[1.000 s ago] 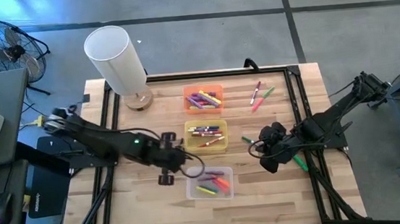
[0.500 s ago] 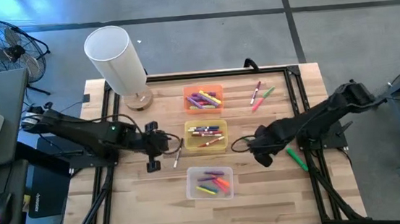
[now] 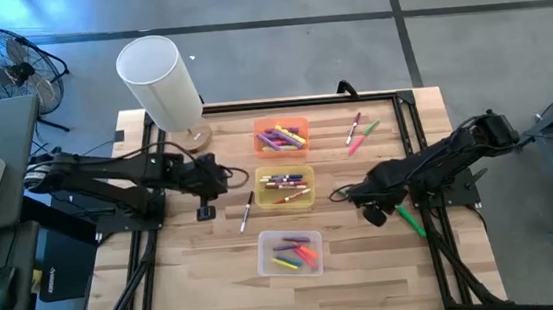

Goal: Pick & Place Markers
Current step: Put the green highlighter pen into the orange bin

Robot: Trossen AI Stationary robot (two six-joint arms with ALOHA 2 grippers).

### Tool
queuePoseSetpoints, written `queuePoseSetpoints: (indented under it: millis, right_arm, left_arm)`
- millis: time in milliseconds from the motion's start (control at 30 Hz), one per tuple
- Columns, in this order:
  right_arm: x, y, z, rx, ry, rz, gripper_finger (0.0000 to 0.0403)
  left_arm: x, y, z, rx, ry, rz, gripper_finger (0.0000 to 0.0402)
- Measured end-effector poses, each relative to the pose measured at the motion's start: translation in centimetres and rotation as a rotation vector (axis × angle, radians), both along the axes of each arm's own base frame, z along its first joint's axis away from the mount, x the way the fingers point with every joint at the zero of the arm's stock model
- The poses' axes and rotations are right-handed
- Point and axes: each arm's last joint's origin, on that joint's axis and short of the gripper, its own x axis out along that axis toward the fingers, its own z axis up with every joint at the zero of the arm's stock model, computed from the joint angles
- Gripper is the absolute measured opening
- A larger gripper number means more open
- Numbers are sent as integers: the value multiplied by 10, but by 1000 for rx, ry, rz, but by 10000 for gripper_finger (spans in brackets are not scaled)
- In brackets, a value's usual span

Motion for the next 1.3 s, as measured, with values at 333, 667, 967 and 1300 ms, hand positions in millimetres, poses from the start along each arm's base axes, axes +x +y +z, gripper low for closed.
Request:
queuePoseSetpoints:
  millis: [333,667,967,1300]
  right_arm:
    - [-27,0,-39,158,40,-57,112]
    - [-17,1,-37,117,-25,-114,63]
    - [47,-7,35,-155,-369,-76,63]
    - [132,-78,168,-695,-1017,62,63]
  left_arm:
    - [-15,13,-5,-59,-105,62,0]
    - [-27,12,3,-70,-131,88,0]
    - [-68,13,18,-5,-325,160,0]
    - [-85,13,22,-31,-410,179,0]
